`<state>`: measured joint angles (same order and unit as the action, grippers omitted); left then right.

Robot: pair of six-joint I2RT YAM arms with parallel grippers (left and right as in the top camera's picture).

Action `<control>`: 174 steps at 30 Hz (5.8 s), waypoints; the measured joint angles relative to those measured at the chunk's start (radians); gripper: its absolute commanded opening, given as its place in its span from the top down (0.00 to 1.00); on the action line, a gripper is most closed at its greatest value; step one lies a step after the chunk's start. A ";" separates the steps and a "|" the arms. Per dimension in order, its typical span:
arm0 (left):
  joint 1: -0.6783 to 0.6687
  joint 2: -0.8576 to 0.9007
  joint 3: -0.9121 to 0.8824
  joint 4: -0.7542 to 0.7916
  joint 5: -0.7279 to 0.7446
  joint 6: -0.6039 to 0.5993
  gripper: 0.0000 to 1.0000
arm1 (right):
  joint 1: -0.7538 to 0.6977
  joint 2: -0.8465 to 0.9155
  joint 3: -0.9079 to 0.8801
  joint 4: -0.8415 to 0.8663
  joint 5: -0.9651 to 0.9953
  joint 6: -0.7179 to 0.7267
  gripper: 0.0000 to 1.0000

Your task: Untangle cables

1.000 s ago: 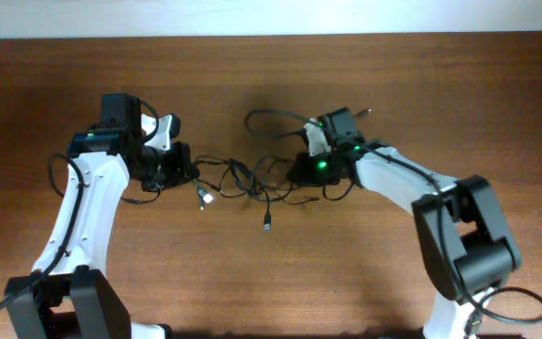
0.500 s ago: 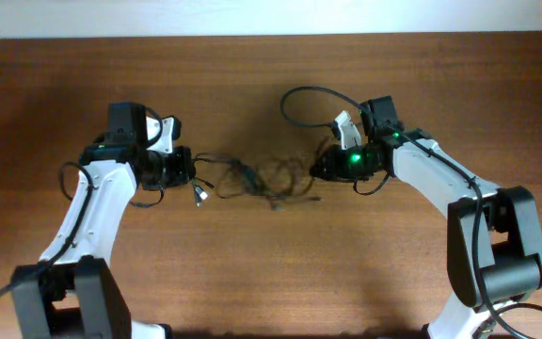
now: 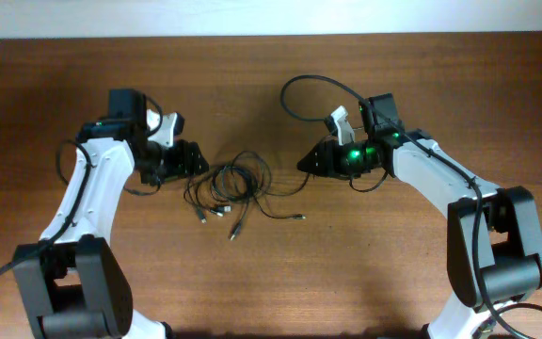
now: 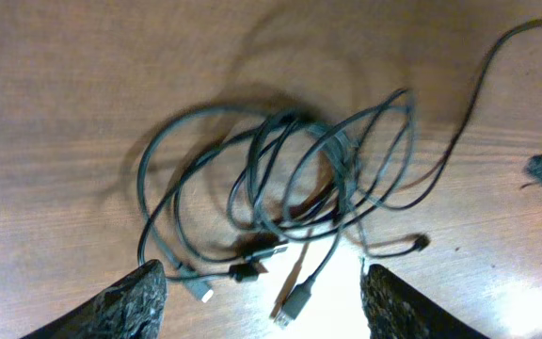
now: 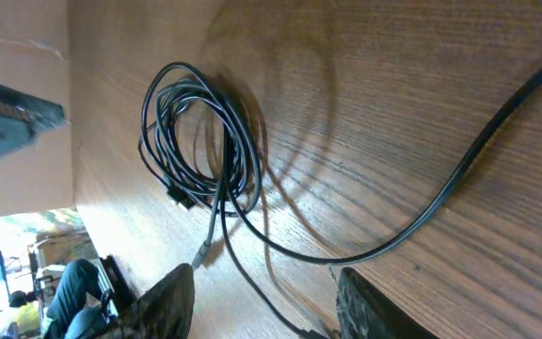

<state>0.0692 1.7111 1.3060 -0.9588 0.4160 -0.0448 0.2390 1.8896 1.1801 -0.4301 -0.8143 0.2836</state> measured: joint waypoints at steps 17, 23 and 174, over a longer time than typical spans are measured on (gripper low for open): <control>-0.214 0.229 0.011 0.145 -0.242 0.000 0.64 | 0.000 0.000 0.000 -0.045 0.000 0.008 0.52; -0.214 0.260 0.011 0.163 -0.242 0.000 1.00 | 0.000 0.000 0.000 -0.047 0.000 0.009 0.55; -0.216 0.312 0.059 0.130 0.145 0.148 0.87 | 0.189 0.212 0.061 0.354 0.602 -0.492 0.96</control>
<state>-0.1467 2.0235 1.3651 -0.8284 0.5606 0.1028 0.4278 2.1014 1.2415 -0.0757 -0.2127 -0.2085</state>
